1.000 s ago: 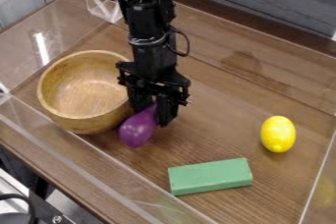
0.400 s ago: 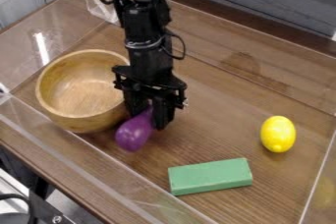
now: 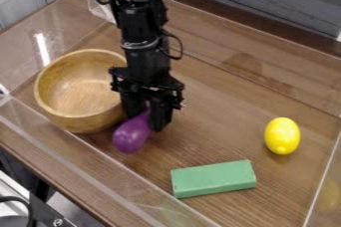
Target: Put the purple eggplant in the brown bowl
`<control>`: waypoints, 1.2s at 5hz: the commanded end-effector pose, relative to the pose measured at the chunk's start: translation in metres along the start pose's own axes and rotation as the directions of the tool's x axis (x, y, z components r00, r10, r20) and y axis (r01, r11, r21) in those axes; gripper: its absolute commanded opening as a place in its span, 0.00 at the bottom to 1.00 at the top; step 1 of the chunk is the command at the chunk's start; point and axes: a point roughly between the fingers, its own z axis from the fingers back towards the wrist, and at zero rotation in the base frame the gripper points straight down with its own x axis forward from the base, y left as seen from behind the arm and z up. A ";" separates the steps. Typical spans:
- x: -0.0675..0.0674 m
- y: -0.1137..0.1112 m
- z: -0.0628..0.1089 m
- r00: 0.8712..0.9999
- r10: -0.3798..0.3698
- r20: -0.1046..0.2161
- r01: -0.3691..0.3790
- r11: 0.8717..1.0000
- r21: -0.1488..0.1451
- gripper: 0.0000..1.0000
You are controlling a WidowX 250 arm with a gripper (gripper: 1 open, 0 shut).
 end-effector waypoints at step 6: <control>0.018 0.047 0.037 0.993 0.045 0.112 -0.050 0.998 0.036 0.00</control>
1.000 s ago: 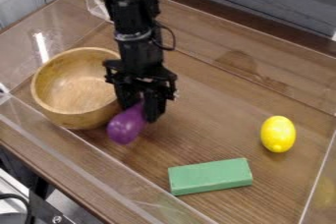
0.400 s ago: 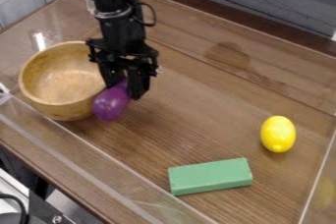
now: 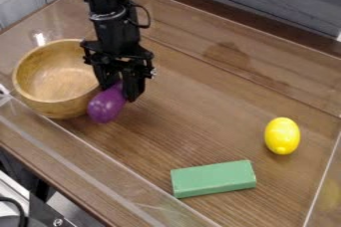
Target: Put the purple eggplant in the brown bowl
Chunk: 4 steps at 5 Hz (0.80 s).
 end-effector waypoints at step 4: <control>0.008 0.006 0.008 0.999 0.021 0.046 -0.021 1.000 0.016 0.00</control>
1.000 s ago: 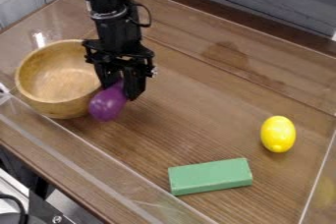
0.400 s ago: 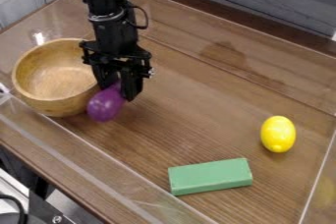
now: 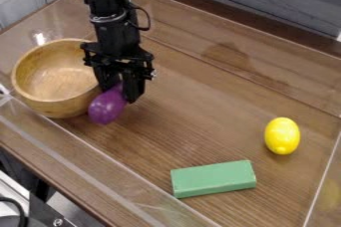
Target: Put the purple eggplant in the brown bowl
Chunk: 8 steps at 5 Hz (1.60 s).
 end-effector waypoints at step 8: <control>0.004 0.006 0.006 0.999 0.041 0.028 -0.041 0.999 -0.001 0.00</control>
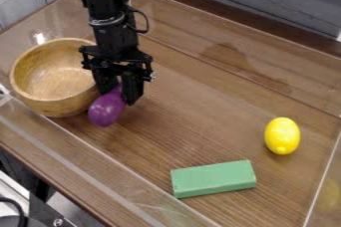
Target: Put the purple eggplant in the brown bowl
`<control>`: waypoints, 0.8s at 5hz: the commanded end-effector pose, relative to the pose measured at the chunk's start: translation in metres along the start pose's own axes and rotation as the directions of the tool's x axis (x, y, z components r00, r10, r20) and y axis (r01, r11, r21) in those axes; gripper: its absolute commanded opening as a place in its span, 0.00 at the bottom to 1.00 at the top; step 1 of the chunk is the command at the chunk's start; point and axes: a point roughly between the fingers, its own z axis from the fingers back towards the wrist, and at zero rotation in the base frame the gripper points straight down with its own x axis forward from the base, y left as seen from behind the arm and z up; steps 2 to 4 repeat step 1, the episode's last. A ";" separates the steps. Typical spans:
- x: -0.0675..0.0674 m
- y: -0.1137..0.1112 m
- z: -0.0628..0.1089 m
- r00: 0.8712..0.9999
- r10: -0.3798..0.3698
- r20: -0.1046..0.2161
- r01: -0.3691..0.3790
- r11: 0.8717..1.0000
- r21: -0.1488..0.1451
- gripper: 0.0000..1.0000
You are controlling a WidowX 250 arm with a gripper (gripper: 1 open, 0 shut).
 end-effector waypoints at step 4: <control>0.005 0.004 0.010 0.999 0.013 0.037 -0.013 1.000 0.005 0.00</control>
